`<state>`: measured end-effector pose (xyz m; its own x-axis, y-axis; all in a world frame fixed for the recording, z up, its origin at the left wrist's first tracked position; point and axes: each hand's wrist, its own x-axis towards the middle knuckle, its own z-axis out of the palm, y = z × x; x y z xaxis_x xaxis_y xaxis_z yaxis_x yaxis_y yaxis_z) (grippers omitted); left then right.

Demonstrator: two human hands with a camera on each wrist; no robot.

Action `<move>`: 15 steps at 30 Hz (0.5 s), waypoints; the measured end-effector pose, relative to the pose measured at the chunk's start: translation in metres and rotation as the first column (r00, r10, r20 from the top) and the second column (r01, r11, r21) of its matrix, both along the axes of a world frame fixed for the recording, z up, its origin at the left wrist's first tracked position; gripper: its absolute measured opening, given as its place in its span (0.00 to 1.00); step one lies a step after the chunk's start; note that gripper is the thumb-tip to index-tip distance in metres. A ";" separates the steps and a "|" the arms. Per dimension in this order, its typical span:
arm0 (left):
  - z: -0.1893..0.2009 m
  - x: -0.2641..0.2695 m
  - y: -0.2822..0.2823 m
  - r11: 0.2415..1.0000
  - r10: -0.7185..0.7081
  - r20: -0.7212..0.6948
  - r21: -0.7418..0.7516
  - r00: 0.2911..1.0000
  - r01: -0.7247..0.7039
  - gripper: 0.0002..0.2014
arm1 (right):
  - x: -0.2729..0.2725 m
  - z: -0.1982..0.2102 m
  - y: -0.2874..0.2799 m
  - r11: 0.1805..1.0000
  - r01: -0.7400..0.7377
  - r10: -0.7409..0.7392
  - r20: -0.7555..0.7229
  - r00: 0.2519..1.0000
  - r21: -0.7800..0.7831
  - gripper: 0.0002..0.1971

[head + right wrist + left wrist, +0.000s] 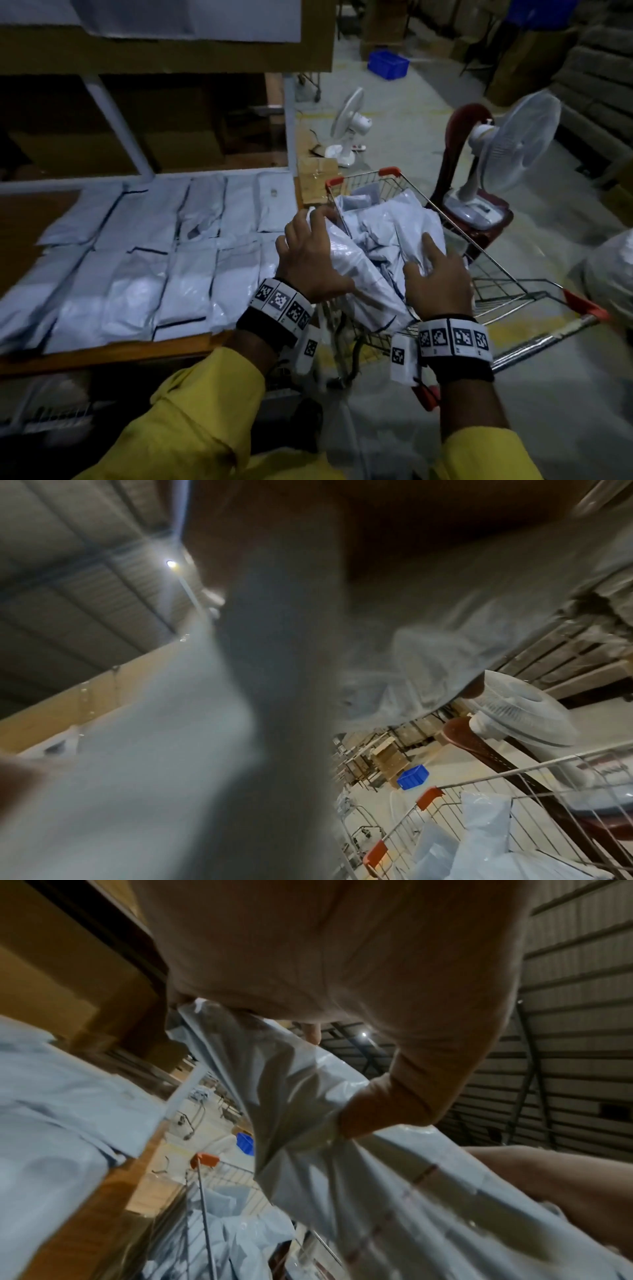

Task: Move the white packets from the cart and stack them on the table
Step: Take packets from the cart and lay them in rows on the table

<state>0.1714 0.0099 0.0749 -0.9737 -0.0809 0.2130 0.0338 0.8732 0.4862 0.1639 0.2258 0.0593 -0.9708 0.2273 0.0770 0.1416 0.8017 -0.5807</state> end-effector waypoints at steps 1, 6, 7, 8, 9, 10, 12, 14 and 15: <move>0.002 0.010 -0.005 1.000 0.022 -0.008 -0.004 1.000 -0.022 0.53 | 0.005 0.003 -0.002 1.000 -0.017 0.018 -0.015 1.000 0.022 0.31; 0.002 0.070 -0.043 0.994 0.091 0.003 -0.058 0.996 -0.091 0.55 | 0.043 0.005 -0.028 0.994 -0.100 0.101 -0.004 0.995 0.054 0.32; 0.001 0.081 -0.052 0.993 0.102 0.018 -0.066 0.995 -0.101 0.54 | 0.051 0.004 -0.035 0.991 -0.124 0.124 0.000 0.992 0.057 0.32; 0.001 0.091 -0.062 0.991 0.116 0.043 -0.072 0.992 -0.112 0.55 | 0.057 0.003 -0.041 0.988 -0.145 0.145 0.014 0.989 0.056 0.32; 0.001 0.100 -0.071 0.989 0.130 0.072 -0.074 0.989 -0.125 0.55 | 0.062 0.003 -0.048 0.985 -0.163 0.161 0.033 0.986 0.053 0.32; 0.001 0.108 -0.081 0.988 0.146 0.096 -0.073 0.985 -0.139 0.55 | 0.066 0.002 -0.054 0.982 -0.182 0.180 0.050 0.982 0.050 0.32; 0.001 0.124 -0.101 0.982 0.184 0.110 -0.074 0.977 -0.177 0.55 | 0.072 0.003 -0.068 0.975 -0.220 0.217 0.066 0.974 0.044 0.31; 0.000 0.137 -0.121 0.973 0.226 0.101 -0.069 0.969 -0.220 0.55 | 0.076 0.006 -0.083 0.969 -0.243 0.240 0.058 0.969 0.039 0.32; 0.000 0.143 -0.132 0.969 0.243 0.099 -0.070 0.965 -0.237 0.56 | 0.078 0.008 -0.090 0.966 -0.254 0.253 0.049 0.966 0.035 0.32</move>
<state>0.3140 -0.1219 0.0749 -0.9444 -0.3059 0.1209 -0.2292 0.8757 0.4250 0.2420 0.1354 0.0669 -0.9989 -0.0292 0.0368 -0.0445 0.8374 -0.5448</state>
